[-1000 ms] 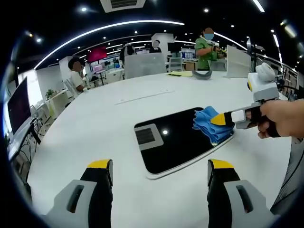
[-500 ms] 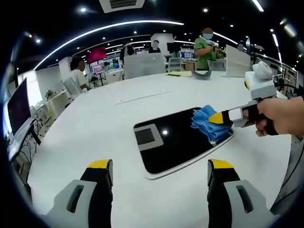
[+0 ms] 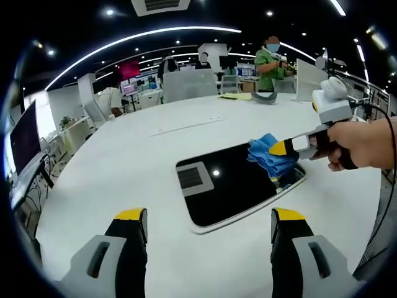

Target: Wipe the mirror surface with the cleaning cloth until all visible marks leave the cleaned area.

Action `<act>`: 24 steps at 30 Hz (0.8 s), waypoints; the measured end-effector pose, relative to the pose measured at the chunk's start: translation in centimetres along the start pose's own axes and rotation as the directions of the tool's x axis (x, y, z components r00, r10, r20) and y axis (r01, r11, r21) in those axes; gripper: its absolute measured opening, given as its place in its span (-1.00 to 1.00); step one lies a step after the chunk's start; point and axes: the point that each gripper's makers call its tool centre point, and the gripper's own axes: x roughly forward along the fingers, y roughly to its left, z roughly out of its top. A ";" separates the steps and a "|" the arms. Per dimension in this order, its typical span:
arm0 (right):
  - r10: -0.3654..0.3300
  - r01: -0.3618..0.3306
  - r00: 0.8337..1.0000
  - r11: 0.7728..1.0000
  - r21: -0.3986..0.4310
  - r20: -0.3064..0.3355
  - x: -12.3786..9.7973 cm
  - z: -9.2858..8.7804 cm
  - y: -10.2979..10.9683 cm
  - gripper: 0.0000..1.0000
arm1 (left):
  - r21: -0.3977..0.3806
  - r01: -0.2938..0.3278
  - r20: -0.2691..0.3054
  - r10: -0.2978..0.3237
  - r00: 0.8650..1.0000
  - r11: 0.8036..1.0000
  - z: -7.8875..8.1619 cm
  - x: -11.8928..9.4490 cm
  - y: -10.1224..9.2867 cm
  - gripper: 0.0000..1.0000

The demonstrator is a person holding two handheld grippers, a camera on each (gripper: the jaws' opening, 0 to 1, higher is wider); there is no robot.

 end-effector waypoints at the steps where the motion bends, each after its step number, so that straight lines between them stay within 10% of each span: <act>1: -0.001 0.001 1.000 1.000 0.000 -0.001 0.1 0.1 0.0 -0.97 | -0.001 -0.001 0.000 0.001 1.000 1.000 0.0 0.0 0.0 0.64; 24: -0.011 0.011 1.000 1.000 0.015 0.008 1.7 1.6 -1.0 -0.98 | -0.016 -0.008 0.012 0.008 1.000 1.000 0.2 0.1 0.3 0.64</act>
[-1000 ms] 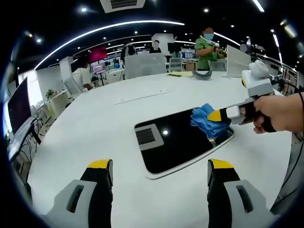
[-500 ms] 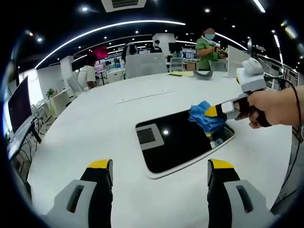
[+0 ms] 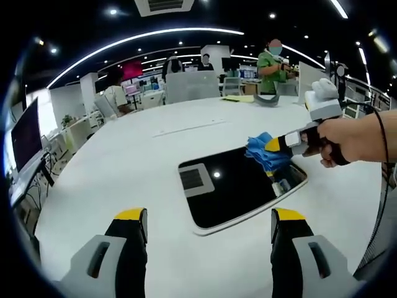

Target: Wipe the mirror surface with the cleaning cloth until all visible marks leave the cleaned area.

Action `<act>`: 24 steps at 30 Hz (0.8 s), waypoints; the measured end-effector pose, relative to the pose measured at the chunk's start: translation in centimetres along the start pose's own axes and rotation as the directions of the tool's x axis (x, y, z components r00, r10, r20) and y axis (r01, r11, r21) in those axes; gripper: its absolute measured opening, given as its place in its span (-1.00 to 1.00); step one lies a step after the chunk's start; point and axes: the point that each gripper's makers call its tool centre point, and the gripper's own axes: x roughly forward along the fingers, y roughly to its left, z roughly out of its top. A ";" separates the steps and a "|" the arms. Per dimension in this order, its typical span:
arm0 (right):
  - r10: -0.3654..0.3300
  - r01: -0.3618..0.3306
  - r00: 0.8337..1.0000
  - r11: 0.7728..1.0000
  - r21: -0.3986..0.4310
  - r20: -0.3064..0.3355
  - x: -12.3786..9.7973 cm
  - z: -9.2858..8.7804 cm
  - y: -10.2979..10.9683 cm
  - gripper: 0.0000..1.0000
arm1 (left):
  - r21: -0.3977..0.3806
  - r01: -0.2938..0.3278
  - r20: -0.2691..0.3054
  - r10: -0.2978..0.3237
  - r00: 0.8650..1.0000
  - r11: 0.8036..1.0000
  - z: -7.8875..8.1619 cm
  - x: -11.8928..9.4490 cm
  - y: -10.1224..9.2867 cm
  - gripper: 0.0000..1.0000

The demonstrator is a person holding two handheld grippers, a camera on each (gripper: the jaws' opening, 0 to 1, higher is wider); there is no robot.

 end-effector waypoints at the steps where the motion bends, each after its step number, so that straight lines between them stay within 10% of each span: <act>1: -0.001 0.001 1.000 1.000 -0.003 0.001 0.0 0.0 0.0 -0.98 | -0.001 0.000 0.000 0.000 1.000 1.000 0.0 0.0 0.0 0.64; 24: -0.010 0.010 1.000 1.000 -0.011 0.006 0.3 0.3 0.0 -0.98 | 0.000 -0.004 0.000 0.004 1.000 1.000 0.0 -0.1 0.2 0.64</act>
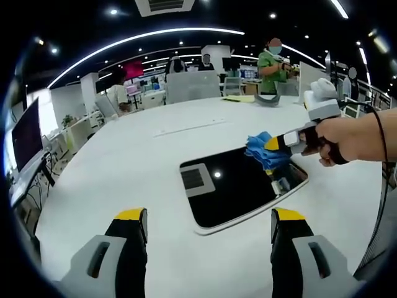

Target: Wipe the mirror surface with the cleaning cloth until all visible marks leave the cleaned area.

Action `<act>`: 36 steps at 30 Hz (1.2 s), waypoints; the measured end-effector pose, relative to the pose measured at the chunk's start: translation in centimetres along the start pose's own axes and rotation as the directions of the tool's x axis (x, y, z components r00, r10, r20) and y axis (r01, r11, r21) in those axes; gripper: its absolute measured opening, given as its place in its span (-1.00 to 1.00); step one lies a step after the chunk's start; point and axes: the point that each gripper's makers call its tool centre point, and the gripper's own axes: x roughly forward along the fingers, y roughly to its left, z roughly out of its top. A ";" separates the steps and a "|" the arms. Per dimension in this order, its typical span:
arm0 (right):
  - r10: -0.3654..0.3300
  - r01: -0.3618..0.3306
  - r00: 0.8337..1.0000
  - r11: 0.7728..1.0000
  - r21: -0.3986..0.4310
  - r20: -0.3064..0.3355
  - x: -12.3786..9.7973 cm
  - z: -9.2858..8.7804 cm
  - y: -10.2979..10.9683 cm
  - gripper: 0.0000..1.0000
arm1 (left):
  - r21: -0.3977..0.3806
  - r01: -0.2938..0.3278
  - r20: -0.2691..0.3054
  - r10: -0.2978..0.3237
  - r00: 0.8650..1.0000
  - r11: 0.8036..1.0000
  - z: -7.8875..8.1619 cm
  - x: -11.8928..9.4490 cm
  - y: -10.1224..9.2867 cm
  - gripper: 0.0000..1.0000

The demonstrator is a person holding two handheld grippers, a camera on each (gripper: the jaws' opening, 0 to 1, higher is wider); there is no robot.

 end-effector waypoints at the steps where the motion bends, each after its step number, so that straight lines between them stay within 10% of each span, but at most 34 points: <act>1: -0.001 0.001 1.000 1.000 -0.001 -0.001 0.0 0.0 0.0 -0.98 | 0.000 0.000 0.000 0.000 1.000 1.000 0.0 0.0 0.0 0.64; 36: 0.075 -0.080 0.995 0.994 -0.079 -0.060 4.5 0.5 4.9 -0.97 | -0.012 -0.013 -0.004 0.013 1.000 1.000 -0.1 0.0 0.5 0.64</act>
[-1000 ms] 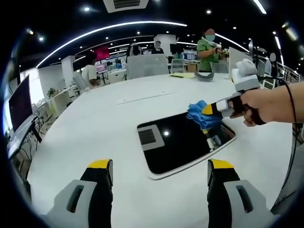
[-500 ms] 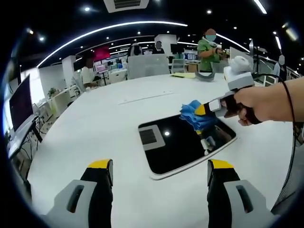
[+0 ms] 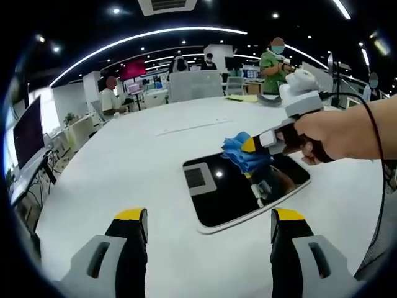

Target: Wipe the mirror surface with the cleaning cloth until all visible marks leave the cleaned area.

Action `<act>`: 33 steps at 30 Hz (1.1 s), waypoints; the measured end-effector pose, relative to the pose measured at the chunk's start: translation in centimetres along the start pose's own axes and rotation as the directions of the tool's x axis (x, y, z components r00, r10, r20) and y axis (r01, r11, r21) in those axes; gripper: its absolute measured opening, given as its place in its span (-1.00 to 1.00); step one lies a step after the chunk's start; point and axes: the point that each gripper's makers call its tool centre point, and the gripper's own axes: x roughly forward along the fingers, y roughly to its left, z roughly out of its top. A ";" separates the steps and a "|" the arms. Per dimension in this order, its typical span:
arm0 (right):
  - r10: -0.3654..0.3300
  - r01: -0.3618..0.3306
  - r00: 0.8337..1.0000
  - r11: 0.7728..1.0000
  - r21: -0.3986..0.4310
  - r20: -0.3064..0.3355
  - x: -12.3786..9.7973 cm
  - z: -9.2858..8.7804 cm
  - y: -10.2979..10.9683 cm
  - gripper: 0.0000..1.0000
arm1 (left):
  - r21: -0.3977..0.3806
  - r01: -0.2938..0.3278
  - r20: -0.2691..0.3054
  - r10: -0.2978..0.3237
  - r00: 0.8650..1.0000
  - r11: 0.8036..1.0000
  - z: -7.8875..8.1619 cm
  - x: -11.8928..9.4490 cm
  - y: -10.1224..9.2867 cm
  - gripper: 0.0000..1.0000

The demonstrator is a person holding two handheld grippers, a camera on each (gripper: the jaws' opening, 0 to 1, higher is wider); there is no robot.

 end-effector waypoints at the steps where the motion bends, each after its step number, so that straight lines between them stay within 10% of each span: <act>1: 0.000 0.000 1.000 1.000 -0.002 0.000 0.0 0.0 0.1 -0.97 | 0.000 0.000 -0.003 0.000 1.000 1.000 -0.1 0.0 0.0 0.64; 33: 0.024 -0.024 1.000 0.999 -0.021 -0.014 -0.9 -1.0 1.1 -0.97 | 0.009 0.003 -0.009 -0.003 1.000 1.000 -0.2 0.0 -0.2 0.64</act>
